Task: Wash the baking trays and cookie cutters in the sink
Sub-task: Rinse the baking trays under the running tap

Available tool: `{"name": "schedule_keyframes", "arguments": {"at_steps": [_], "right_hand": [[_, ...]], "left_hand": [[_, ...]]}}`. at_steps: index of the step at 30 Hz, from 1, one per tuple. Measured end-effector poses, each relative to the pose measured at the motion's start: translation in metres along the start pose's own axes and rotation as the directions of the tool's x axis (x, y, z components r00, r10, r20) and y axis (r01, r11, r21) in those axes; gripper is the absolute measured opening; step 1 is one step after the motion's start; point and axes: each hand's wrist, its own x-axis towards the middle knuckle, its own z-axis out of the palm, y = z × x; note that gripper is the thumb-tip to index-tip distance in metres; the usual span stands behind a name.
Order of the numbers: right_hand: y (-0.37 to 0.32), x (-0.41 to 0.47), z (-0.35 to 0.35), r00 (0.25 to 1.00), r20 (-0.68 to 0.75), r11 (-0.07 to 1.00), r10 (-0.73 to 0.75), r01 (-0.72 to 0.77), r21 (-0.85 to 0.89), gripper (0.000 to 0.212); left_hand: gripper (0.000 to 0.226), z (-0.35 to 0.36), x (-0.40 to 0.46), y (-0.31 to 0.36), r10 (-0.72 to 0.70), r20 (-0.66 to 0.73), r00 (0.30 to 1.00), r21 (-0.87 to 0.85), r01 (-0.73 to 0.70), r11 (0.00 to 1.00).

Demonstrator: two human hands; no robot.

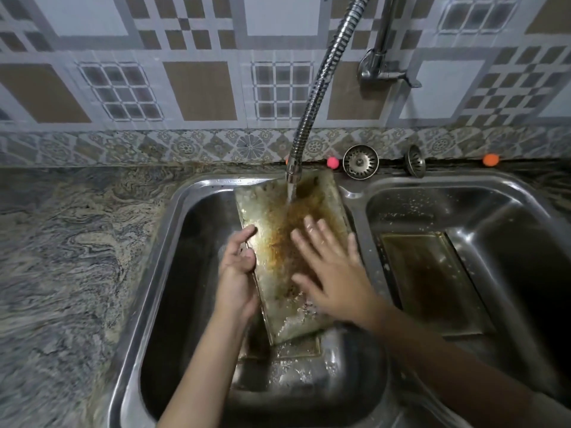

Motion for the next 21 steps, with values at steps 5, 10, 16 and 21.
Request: {"name": "schedule_keyframes", "arguments": {"at_steps": [5, 10, 16, 21], "right_hand": [[-0.015, 0.037, -0.02, 0.971, -0.076, 0.974, 0.227, -0.227, 0.008, 0.07], [-0.023, -0.006, 0.009, 0.989, -0.019, 0.989, -0.149, 0.149, 0.02, 0.061], [-0.001, 0.044, -0.013, 0.956, 0.042, 0.956, 0.29, -0.291, 0.034, 0.067], [-0.043, -0.011, 0.009, 0.988, 0.046, 0.986, -0.146, 0.141, 0.094, 0.061]], "left_hand": [[0.035, 0.017, -0.01, -0.015, -0.007, 0.082, 0.997, 0.022, 0.005, 1.0], [0.045, -0.002, 0.002, -0.003, -0.087, -0.053, 0.995, -0.087, 0.083, 0.993], [0.048, 0.004, -0.015, -0.015, -0.178, -0.025, 0.984, -0.011, 0.178, 0.984], [0.048, -0.008, -0.002, -0.001, -0.178, -0.158, 0.971, -0.069, 0.169, 0.983]]}}
